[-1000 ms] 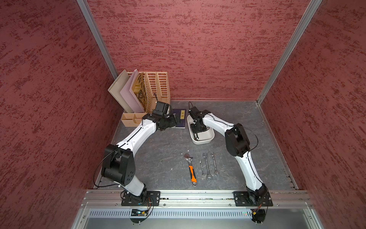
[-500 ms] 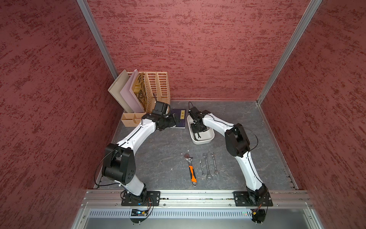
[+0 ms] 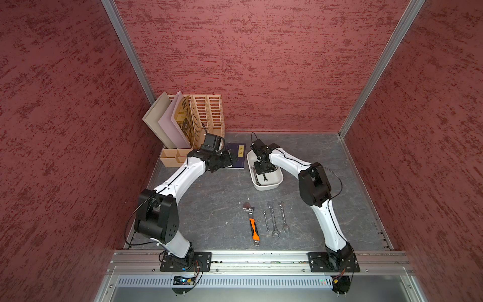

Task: Take out the wrench from the storage box
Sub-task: Pick up the wrench from the storage box, then place the wrench at the center of the board.

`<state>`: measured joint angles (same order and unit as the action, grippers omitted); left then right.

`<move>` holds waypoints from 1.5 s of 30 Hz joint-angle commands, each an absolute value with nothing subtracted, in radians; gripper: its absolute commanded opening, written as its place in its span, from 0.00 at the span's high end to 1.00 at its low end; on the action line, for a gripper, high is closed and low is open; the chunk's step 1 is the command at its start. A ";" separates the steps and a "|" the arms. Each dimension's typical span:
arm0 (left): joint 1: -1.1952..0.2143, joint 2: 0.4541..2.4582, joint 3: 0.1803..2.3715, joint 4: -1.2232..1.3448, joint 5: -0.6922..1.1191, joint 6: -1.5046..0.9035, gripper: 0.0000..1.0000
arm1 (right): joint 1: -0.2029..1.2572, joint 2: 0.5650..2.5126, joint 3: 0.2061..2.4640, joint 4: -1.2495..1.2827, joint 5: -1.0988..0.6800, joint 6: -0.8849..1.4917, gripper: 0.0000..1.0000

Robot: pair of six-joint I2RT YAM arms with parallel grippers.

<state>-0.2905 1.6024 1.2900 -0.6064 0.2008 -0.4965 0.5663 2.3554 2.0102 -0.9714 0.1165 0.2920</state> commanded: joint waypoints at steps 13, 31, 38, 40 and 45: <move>-0.282 1.547 1.261 -0.579 0.204 -0.487 0.00 | 0.560 2.191 2.084 -1.047 0.186 0.287 0.90; -0.349 1.510 1.259 -0.575 0.177 -0.488 0.00 | 0.565 1.700 1.533 -0.990 0.235 0.379 0.89; -0.394 1.517 1.267 -0.571 0.172 -0.508 0.00 | 0.579 1.436 1.153 -0.923 0.185 0.491 0.88; -0.402 1.513 1.266 -0.571 0.166 -0.508 0.00 | 0.597 1.384 1.063 -0.897 0.168 0.529 0.88; -0.417 1.496 1.259 -0.584 0.142 -0.506 0.00 | 0.650 1.344 0.894 -0.817 0.136 0.611 0.87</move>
